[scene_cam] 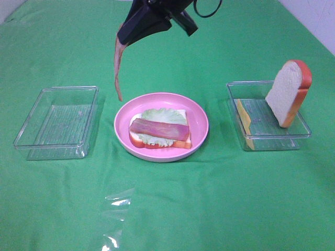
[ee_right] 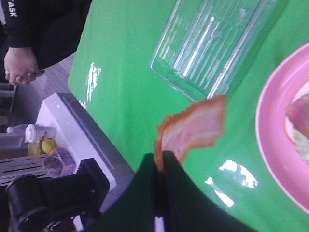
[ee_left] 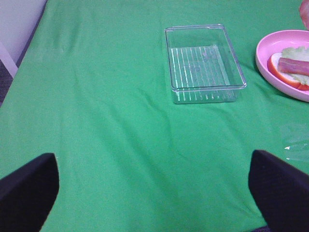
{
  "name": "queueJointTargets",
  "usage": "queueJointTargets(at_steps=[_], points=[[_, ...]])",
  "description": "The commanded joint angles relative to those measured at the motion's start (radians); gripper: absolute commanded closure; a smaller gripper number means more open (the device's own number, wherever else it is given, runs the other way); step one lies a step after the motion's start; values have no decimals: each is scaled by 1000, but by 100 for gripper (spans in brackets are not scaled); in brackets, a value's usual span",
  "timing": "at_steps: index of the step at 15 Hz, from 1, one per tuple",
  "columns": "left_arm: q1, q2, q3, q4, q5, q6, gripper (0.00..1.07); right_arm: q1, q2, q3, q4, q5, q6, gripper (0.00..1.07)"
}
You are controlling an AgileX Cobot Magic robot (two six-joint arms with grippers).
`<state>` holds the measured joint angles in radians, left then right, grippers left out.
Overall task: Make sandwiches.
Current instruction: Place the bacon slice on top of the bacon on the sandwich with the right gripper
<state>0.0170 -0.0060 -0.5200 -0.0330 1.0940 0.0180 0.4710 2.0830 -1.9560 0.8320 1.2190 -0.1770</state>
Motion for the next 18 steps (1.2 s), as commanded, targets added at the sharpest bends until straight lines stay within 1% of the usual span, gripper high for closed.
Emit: queueJointTargets(at_steps=[1,4,8,10,12,13,16,18], points=[[3,-21,3,-4,-16,-4,7,12,71,10,90,-19,-59,107],[3,-21,3,-4,-16,-4,7,10,132,10,98,-73,-67,107],[3,-21,3,-4,-16,-4,7,7,221,9,76,-77,-87,107],[3,-21,3,-4,-16,-4,7,5,238,9,4,-65,-86,107],[3,-21,3,-4,-16,-4,7,-2,237,8,-111,-60,-73,107],[3,-21,3,-4,-16,-4,7,-9,237,8,-144,-52,-58,107],[3,-21,3,-4,-16,-4,7,-87,237,8,-216,-51,-7,107],[3,-21,3,-4,-16,-4,7,-109,237,8,-228,-59,4,107]])
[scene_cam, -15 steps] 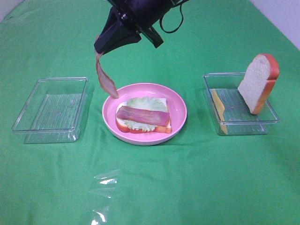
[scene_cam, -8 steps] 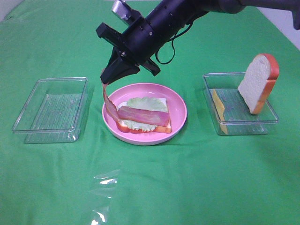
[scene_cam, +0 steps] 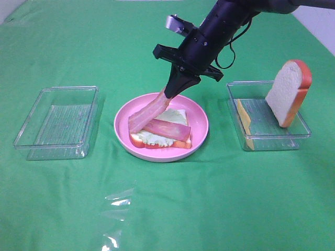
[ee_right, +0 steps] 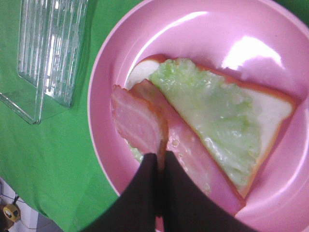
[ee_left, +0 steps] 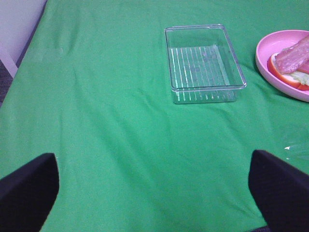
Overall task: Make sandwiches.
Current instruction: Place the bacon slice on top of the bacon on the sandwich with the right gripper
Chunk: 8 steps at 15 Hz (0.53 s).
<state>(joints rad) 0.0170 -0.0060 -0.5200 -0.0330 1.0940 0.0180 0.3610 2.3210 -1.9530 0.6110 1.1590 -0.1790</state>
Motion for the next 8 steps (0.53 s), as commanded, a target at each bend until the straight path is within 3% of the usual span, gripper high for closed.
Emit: queueJointTargets(at_steps=[1,5,6,7,8], points=[[3,-21,3,-4,-16,-4,7,3,-1,5,-16,1,6,107],[3,-21,3,-4,-16,-4,7,3,-1,5,-48,-14,6,107],[3,-21,3,-4,-16,-4,7,3,-1,5,-51,-15,6,101],[3,-21,3,-4,-16,-4,7,3,-1,5,-66,-15,6,83],[3,-21,3,-4,-16,-4,7,3,-4,5,-90,-14,6,57]])
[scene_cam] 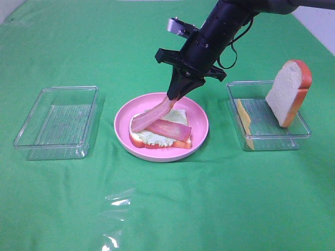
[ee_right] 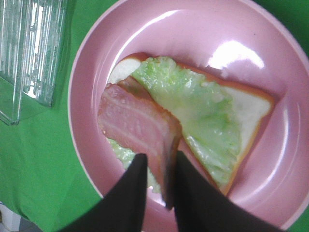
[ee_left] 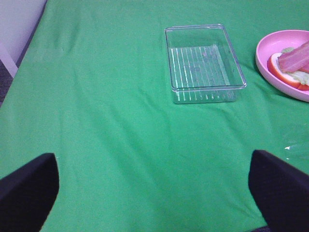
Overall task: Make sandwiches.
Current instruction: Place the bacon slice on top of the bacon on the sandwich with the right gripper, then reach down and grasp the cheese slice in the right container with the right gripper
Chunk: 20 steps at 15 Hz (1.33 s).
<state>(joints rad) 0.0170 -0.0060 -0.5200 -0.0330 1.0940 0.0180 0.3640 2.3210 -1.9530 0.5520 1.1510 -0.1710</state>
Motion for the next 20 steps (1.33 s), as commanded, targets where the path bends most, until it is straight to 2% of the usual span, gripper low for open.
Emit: queueJointTargets(at_steps=[1,2,3,8,11,14,17,20], points=[[3,-21,3,-4,-16,-4,7,0,-6,5,-53,-3,-2,32],[3,-21,3,-4,-16,-4,7,0,-9,3,-88,3,-2,12],[3,-21,3,-4,-16,-4,7,0,-12,-10,-119,22,-2,9],[3,-21,3,-4,-16,-4,7,0,-30,-134,-174,181,54,9],[3,-21,3,-4,-16,-4,7,-4,-105,-128,-271,181,223,9],[3,-21,3,-4,-16,-4,7,-4,-184,-5,-366,181,255,9],[3,-21,3,-4,-16,-4,7,-4,-218,148,-401,174,283,9],[3,-21,3,-4,-16,-4,7,-4,-221,236,-406,124,303,9]])
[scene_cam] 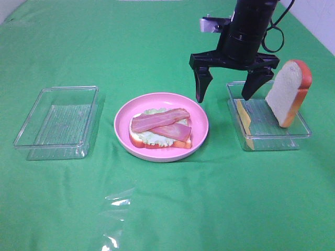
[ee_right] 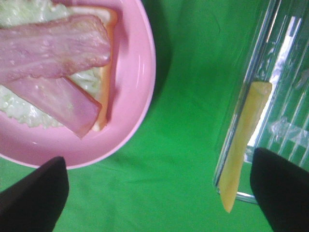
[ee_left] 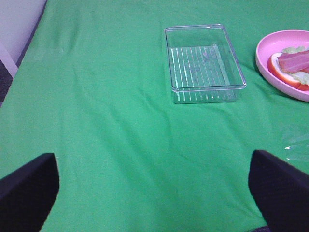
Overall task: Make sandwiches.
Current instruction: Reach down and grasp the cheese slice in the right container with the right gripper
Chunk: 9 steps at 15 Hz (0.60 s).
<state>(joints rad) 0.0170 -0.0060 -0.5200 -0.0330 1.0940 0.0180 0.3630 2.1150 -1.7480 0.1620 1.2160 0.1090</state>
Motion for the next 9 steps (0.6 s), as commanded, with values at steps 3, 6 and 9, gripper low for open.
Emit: queueJointTargets(at_steps=[3,6,9], points=[[3,-21,3,-4,-16,-4,7,-3,-15,48,-110,58,71,10],[3,-21,3,-4,-16,-4,7,-31,-15,75,-113,52,73,10],[3,-20,3,-3,-16,-5,7,-58,-14,93,-61,12,45,10]])
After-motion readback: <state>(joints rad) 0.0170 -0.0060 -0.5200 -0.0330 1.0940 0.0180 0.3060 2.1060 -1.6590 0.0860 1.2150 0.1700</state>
